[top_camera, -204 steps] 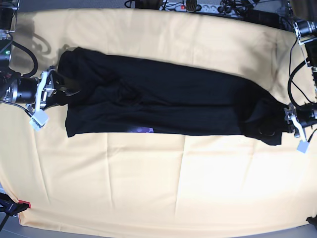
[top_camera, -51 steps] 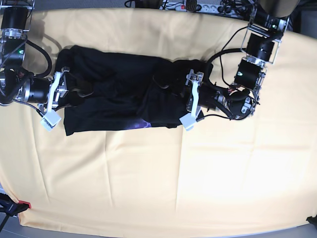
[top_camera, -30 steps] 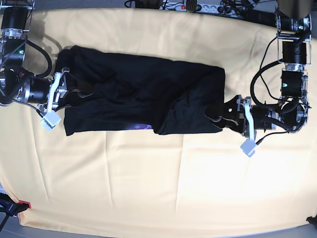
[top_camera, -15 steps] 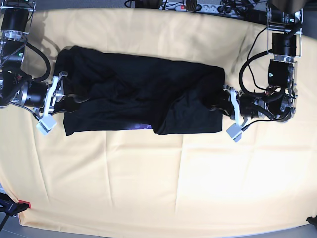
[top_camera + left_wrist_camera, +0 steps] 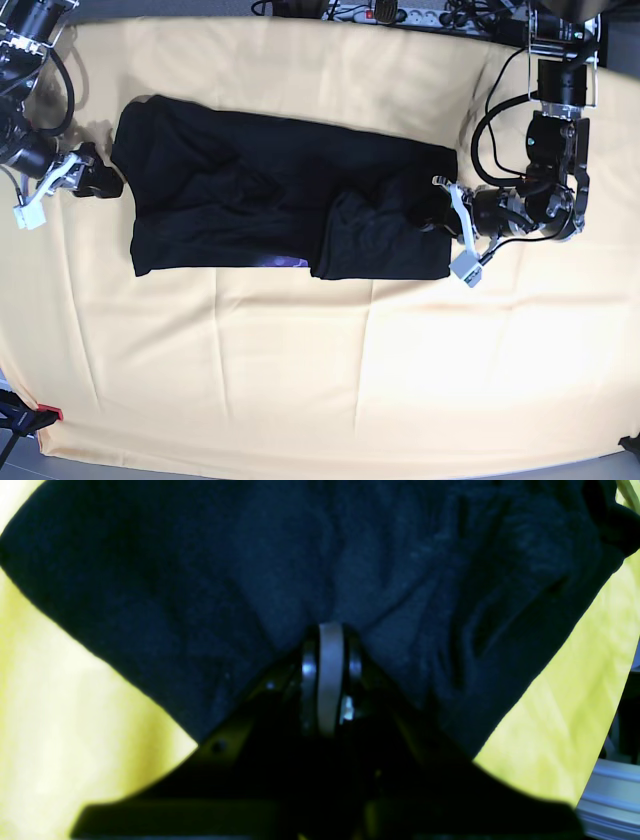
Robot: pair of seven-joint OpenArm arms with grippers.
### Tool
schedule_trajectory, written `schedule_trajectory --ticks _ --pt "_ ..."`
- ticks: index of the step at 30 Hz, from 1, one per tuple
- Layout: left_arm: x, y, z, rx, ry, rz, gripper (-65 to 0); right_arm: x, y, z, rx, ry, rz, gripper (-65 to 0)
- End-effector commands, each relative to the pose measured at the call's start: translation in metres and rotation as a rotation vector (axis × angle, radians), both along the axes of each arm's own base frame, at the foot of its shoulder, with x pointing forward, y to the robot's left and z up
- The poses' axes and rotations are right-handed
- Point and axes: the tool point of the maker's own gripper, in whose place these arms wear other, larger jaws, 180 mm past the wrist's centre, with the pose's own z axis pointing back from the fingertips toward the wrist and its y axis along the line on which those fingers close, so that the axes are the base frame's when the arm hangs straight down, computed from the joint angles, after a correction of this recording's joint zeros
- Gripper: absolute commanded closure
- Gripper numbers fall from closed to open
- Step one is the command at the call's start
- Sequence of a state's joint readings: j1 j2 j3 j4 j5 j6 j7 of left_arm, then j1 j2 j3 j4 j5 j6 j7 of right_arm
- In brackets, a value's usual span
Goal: Fold the T-shirt properly
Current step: 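Regrasp the collar end of the strip with the right gripper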
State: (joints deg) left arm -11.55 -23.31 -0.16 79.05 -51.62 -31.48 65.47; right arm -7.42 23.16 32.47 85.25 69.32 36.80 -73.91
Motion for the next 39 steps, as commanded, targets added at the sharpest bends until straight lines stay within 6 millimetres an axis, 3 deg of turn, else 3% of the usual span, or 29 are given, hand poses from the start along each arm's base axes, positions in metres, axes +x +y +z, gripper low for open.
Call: schedule_trajectory --ticks 1,9,15,29,31,34,35,39 --pt "-0.001 0.015 -0.006 0.079 0.019 0.008 0.0 0.010 0.000 0.014 0.034 -0.061 0.000 -41.1" --pt "-0.009 0.013 -0.010 0.061 0.040 0.005 0.0 0.011 0.048 0.002 0.335 -0.076 0.002 -41.2" --pt "-0.010 0.013 -0.012 0.060 0.045 0.005 0.0 0.009 0.076 -0.010 0.436 -0.054 -0.016 -41.1" --pt "-0.012 0.007 -0.007 0.015 0.052 0.001 0.0 0.030 0.121 0.005 0.528 -0.102 0.055 -39.8" --pt "-0.012 0.007 -0.007 0.015 0.051 0.001 0.0 0.032 0.121 0.003 0.505 -0.093 0.060 -31.2" --pt "-0.011 0.005 -0.005 0.005 0.046 -0.002 0.0 0.033 0.120 0.004 0.503 -0.097 0.058 -3.1" --pt "-0.010 0.004 -0.003 -0.007 0.044 -0.002 0.0 0.033 0.120 0.004 0.501 -0.095 0.061 0.0" --pt "-0.007 0.002 0.011 -0.078 0.033 0.003 0.0 0.037 0.123 0.010 0.485 -0.102 0.096 0.0"
